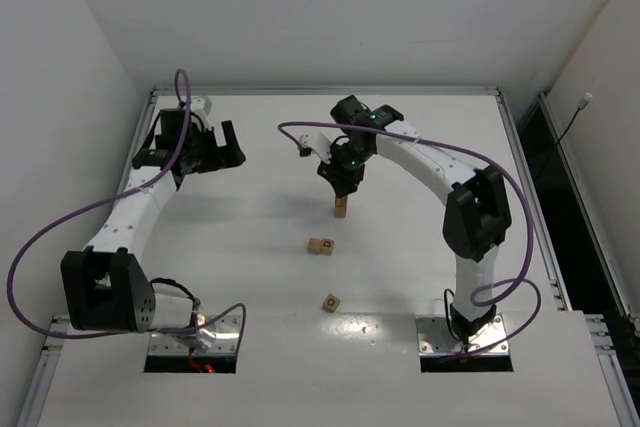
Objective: Build the wood block tower
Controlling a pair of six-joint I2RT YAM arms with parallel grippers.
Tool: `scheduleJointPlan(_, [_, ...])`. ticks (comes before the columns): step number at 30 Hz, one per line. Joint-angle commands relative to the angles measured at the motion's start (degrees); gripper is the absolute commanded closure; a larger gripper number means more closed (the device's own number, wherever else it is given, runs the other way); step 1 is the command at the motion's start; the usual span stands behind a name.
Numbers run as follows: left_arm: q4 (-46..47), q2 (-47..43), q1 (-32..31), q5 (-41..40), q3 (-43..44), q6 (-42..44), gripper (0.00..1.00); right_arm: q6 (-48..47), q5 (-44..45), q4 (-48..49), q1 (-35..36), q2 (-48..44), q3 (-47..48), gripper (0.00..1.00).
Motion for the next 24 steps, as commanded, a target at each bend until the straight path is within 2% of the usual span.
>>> scheduleJointPlan(1, [1.85, 0.68, 0.49, 1.1, 1.64, -0.64, 0.01, -0.37, -0.77, 3.59, 0.47, -3.64, -0.75, 1.0])
scheduleJointPlan(24, [1.85, 2.88, 0.49, 2.69, 2.17, -0.64, 0.01, -6.35, 1.51, 6.94, 1.0, -4.78, -5.14, 1.0])
